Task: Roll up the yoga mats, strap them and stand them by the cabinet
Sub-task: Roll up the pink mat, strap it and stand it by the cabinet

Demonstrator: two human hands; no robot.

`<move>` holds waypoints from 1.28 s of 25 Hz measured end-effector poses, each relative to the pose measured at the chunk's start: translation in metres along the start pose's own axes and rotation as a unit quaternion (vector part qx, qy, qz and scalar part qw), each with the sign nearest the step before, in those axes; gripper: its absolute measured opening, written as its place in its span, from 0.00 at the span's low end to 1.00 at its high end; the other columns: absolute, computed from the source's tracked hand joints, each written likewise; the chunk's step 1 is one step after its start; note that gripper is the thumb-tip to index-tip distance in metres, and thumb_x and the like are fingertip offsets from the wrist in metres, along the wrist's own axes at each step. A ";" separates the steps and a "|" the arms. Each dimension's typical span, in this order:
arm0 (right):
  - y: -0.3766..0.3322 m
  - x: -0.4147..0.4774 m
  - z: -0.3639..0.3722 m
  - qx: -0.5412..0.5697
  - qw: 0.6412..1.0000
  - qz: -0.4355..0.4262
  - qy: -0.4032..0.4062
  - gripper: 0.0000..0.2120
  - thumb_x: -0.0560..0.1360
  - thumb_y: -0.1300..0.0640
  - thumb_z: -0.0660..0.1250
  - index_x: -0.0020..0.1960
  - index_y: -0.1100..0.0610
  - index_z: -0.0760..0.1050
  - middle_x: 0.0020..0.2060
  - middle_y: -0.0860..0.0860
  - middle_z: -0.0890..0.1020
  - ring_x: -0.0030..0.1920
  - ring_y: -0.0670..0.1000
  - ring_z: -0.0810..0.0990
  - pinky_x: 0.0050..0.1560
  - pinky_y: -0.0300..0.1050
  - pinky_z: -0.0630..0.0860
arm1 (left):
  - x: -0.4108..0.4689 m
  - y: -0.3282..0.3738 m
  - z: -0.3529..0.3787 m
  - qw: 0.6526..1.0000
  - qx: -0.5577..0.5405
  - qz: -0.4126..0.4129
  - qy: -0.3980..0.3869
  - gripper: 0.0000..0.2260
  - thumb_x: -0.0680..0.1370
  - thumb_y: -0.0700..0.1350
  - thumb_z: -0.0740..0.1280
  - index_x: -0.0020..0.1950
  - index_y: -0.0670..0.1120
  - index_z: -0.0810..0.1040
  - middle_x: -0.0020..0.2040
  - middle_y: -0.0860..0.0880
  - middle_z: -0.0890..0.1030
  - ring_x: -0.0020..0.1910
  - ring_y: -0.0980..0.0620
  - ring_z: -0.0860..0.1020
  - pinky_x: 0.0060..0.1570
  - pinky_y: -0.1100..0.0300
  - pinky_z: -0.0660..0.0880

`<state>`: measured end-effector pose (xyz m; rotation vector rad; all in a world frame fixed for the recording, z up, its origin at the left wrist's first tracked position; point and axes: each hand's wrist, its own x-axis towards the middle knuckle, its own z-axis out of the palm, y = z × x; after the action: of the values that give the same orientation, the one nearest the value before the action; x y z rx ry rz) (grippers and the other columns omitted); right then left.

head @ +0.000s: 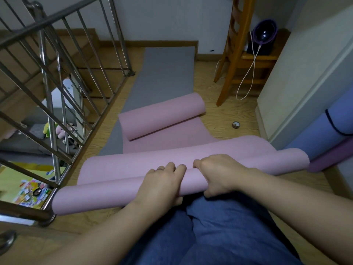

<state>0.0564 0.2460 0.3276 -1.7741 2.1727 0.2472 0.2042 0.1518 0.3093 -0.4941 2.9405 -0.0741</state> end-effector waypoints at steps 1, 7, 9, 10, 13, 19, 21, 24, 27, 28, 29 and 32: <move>0.000 0.000 -0.008 0.010 1.000 -0.001 -0.026 0.27 0.65 0.46 0.72 0.60 0.52 0.69 0.51 0.51 0.80 0.48 0.54 0.77 0.41 0.42 0.68 | 0.002 -0.005 -0.007 1.000 -0.022 0.002 -0.015 0.24 0.71 0.54 0.66 0.65 0.50 0.65 0.55 0.48 0.73 0.51 0.45 0.76 0.42 0.56 0.67; -0.005 -0.014 -0.037 0.124 0.978 -0.031 -0.163 0.25 0.65 0.48 0.76 0.58 0.53 0.73 0.47 0.48 0.77 0.47 0.50 0.76 0.41 0.41 0.71 | -0.001 -0.025 -0.038 0.962 -0.181 0.062 -0.196 0.27 0.66 0.57 0.73 0.61 0.54 0.67 0.53 0.50 0.78 0.50 0.47 0.77 0.49 0.51 0.76; -0.009 -0.021 -0.019 0.112 0.982 -0.024 -0.152 0.27 0.64 0.46 0.75 0.60 0.52 0.71 0.51 0.48 0.76 0.51 0.50 0.74 0.47 0.42 0.72 | -0.002 -0.019 -0.030 0.943 -0.198 0.067 -0.258 0.28 0.68 0.56 0.73 0.63 0.54 0.66 0.56 0.49 0.78 0.52 0.47 0.76 0.52 0.51 0.75; -0.011 -0.027 -0.010 0.088 0.990 -0.022 -0.110 0.30 0.64 0.44 0.74 0.62 0.51 0.69 0.53 0.48 0.73 0.54 0.50 0.71 0.50 0.43 0.71 | -0.001 -0.018 -0.026 0.935 -0.207 0.065 -0.279 0.28 0.68 0.56 0.73 0.64 0.54 0.66 0.57 0.49 0.78 0.53 0.47 0.76 0.54 0.51 0.75; -0.012 -0.040 0.015 -0.042 0.996 -0.052 0.064 0.32 0.62 0.42 0.72 0.61 0.51 0.68 0.51 0.49 0.72 0.52 0.53 0.72 0.48 0.47 0.70 | 0.011 -0.025 -0.024 0.912 -0.244 0.052 -0.326 0.29 0.68 0.58 0.74 0.64 0.55 0.67 0.57 0.52 0.78 0.54 0.49 0.76 0.58 0.51 0.74; -0.009 -0.026 0.007 -0.005 0.998 -0.051 0.021 0.26 0.66 0.47 0.71 0.59 0.54 0.67 0.51 0.51 0.76 0.49 0.54 0.74 0.45 0.45 0.69 | 0.006 -0.020 -0.023 0.945 -0.184 0.009 -0.270 0.28 0.68 0.59 0.72 0.64 0.54 0.67 0.57 0.50 0.73 0.57 0.48 0.72 0.57 0.53 0.73; -0.005 -0.015 -0.002 0.036 0.998 -0.045 -0.034 0.27 0.65 0.47 0.73 0.59 0.53 0.68 0.50 0.51 0.78 0.46 0.54 0.75 0.43 0.44 0.70 | -0.012 -0.007 -0.016 0.990 -0.055 0.005 -0.131 0.29 0.70 0.58 0.69 0.67 0.53 0.64 0.59 0.49 0.70 0.58 0.46 0.71 0.52 0.54 0.71; -0.002 0.001 -0.014 0.073 0.988 -0.032 -0.135 0.29 0.64 0.48 0.76 0.60 0.52 0.69 0.49 0.49 0.77 0.45 0.51 0.72 0.43 0.42 0.70 | -0.021 -0.003 -0.006 0.999 -0.023 0.007 -0.041 0.27 0.70 0.55 0.66 0.67 0.52 0.62 0.59 0.50 0.71 0.56 0.46 0.74 0.49 0.55 0.70; 0.000 -0.006 -0.003 0.020 0.999 -0.026 -0.001 0.34 0.61 0.41 0.75 0.62 0.50 0.68 0.52 0.48 0.75 0.49 0.52 0.73 0.47 0.45 0.70 | -0.013 -0.017 -0.007 0.995 -0.089 -0.003 -0.038 0.28 0.69 0.56 0.68 0.66 0.53 0.63 0.57 0.50 0.73 0.53 0.46 0.76 0.45 0.56 0.70; -0.001 -0.013 0.008 -0.034 0.996 -0.030 0.076 0.35 0.58 0.39 0.75 0.61 0.50 0.69 0.50 0.48 0.75 0.48 0.53 0.74 0.46 0.47 0.71 | -0.011 -0.019 -0.008 0.994 -0.100 -0.007 -0.040 0.28 0.68 0.56 0.68 0.65 0.53 0.64 0.56 0.51 0.73 0.53 0.47 0.76 0.44 0.56 0.70; -0.002 -0.020 0.019 -0.065 0.990 -0.033 0.121 0.34 0.55 0.39 0.74 0.57 0.51 0.72 0.47 0.48 0.76 0.45 0.53 0.76 0.42 0.47 0.72 | -0.010 -0.019 -0.007 0.993 -0.107 -0.007 -0.040 0.28 0.68 0.56 0.68 0.65 0.53 0.64 0.56 0.51 0.73 0.52 0.47 0.76 0.44 0.56 0.70; -0.001 -0.023 0.016 -0.071 0.991 -0.037 0.106 0.27 0.60 0.45 0.72 0.55 0.52 0.71 0.46 0.50 0.77 0.45 0.55 0.77 0.41 0.47 0.71 | -0.009 -0.015 -0.008 0.990 -0.125 -0.001 -0.065 0.27 0.67 0.57 0.69 0.64 0.54 0.65 0.55 0.52 0.74 0.52 0.48 0.76 0.44 0.57 0.71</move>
<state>0.0637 0.2725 0.3215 -2.0392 2.2784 0.2091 0.2167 0.1404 0.3194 -0.5153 2.8333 0.3191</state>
